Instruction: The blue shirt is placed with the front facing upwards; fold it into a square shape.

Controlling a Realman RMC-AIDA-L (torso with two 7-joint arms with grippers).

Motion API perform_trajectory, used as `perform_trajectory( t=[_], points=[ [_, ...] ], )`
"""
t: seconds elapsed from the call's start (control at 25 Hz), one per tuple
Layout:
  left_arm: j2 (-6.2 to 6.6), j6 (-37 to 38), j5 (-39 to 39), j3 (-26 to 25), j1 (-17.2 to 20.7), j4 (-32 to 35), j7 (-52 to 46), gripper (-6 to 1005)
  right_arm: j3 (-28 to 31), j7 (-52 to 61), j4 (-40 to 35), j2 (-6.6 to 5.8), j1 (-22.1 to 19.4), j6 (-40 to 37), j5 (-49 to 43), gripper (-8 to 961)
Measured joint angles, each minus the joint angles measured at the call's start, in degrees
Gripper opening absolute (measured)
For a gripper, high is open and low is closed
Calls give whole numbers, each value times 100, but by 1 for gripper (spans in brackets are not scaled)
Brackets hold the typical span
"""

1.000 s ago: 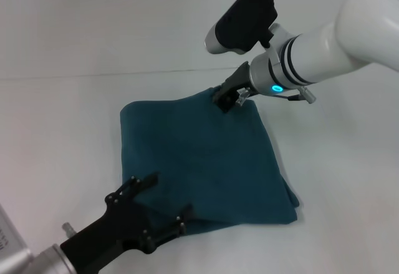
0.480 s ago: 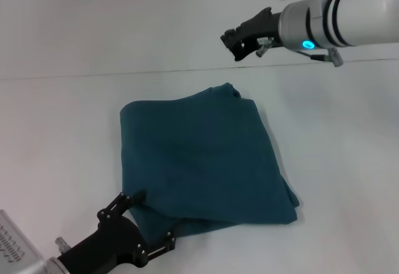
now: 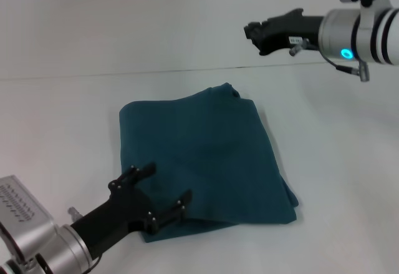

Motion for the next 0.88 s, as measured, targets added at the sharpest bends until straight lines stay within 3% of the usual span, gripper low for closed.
perform_trajectory(
  t=[0.16, 0.28, 0.4, 0.48, 0.68, 0.88],
  points=[
    [-1, 100, 43, 78, -3, 94, 70, 934, 246, -262, 375, -83, 25, -194, 176, 65],
    [-9, 106, 2, 65, 31, 102, 121, 934, 298, -149, 417, -215, 178, -647, -9, 66],
    [-6, 120, -65, 7, 41, 68, 122, 934, 295, 244, 435, -414, 559, -1311, -665, 141],
    [-1, 175, -110, -76, 50, 46, 122, 934, 388, 169, 456, -446, 719, -1619, -932, 191],
    [0, 624, -396, -372, -11, 260, 124, 934, 905, -1194, 443, -177, 516, -1574, -427, 360],
    [0, 794, -429, -476, -47, 464, 131, 934, 894, -1527, 1202, -140, 710, -973, -680, 551]
  ],
)
